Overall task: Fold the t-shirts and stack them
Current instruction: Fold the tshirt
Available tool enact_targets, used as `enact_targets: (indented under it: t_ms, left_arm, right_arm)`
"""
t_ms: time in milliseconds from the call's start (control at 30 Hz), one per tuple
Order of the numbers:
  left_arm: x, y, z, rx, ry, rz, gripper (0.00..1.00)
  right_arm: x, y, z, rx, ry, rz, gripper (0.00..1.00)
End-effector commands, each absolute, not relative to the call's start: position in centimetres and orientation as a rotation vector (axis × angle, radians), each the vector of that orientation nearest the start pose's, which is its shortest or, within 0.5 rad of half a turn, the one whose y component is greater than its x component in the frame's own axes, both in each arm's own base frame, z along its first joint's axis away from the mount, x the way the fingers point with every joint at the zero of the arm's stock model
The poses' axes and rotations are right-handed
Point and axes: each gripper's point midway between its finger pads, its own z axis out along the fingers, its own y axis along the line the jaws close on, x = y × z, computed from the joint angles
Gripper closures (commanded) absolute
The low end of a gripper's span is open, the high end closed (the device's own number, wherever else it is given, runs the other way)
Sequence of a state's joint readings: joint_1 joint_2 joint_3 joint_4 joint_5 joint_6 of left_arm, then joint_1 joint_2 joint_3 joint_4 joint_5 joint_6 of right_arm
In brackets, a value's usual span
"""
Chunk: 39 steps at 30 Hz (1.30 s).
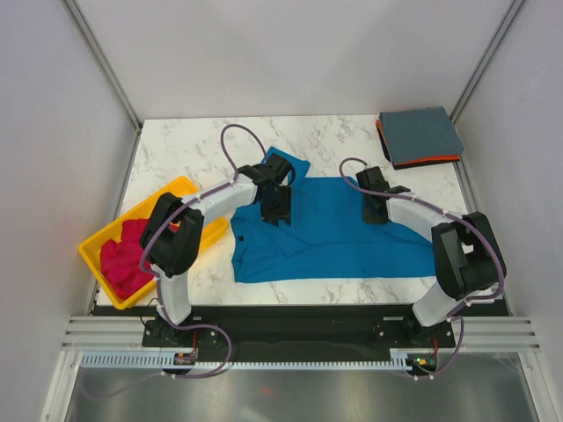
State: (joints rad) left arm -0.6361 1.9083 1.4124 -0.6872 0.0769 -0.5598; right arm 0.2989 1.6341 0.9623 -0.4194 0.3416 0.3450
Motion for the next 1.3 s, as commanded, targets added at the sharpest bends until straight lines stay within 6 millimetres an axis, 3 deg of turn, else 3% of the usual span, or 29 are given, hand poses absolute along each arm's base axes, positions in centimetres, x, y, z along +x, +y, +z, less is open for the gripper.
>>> enact_targets:
  t_ms: [0, 67, 200, 333, 400, 500, 600, 833, 967, 1267]
  left_arm:
    - [31.9, -27.8, 6.7, 0.121, 2.788, -0.433, 0.51]
    - [31.8, -27.9, 6.7, 0.122, 2.791, -0.442, 0.52]
    - [31.9, -27.8, 6.9, 0.121, 2.783, -0.434, 0.51]
    - [31.8, -27.8, 6.8, 0.123, 2.790, -0.440, 0.51]
    - [31.7, -27.8, 6.8, 0.124, 2.792, -0.441, 0.51]
    - [31.4, -27.7, 6.8, 0.130, 2.797, -0.448, 0.51]
    - [31.3, -27.6, 6.9, 0.139, 2.793, -0.448, 0.51]
    - [31.3, -27.2, 6.6, 0.153, 2.792, -0.421, 0.51]
    - [31.4, -26.6, 4.4, 0.131, 2.847, -0.369, 0.51]
    - [31.6, -26.2, 3.6, 0.122, 2.863, -0.352, 0.51]
  right_arm:
    - [32.9, 6.1, 4.7, 0.222, 2.538, -0.242, 0.77]
    - [33.0, 6.1, 5.7, 0.214, 2.521, -0.231, 0.72]
    - [34.1, 7.0, 10.0, 0.203, 2.438, -0.131, 0.62]
    - [35.5, 5.6, 11.5, 0.239, 2.419, -0.128, 0.66]
    - [36.3, 4.0, 10.5, 0.245, 2.457, -0.132, 0.67]
    - [38.1, 4.7, 9.2, 0.144, 2.540, 0.013, 0.69]
    - [39.0, 4.5, 7.8, 0.102, 2.571, 0.013, 0.69]
    - [41.8, 5.7, 7.0, -0.041, 2.574, 0.110, 0.65]
    - [42.1, 6.5, 6.3, -0.126, 2.587, 0.164, 0.61]
    - [42.1, 7.2, 4.8, -0.222, 2.617, 0.213, 0.61]
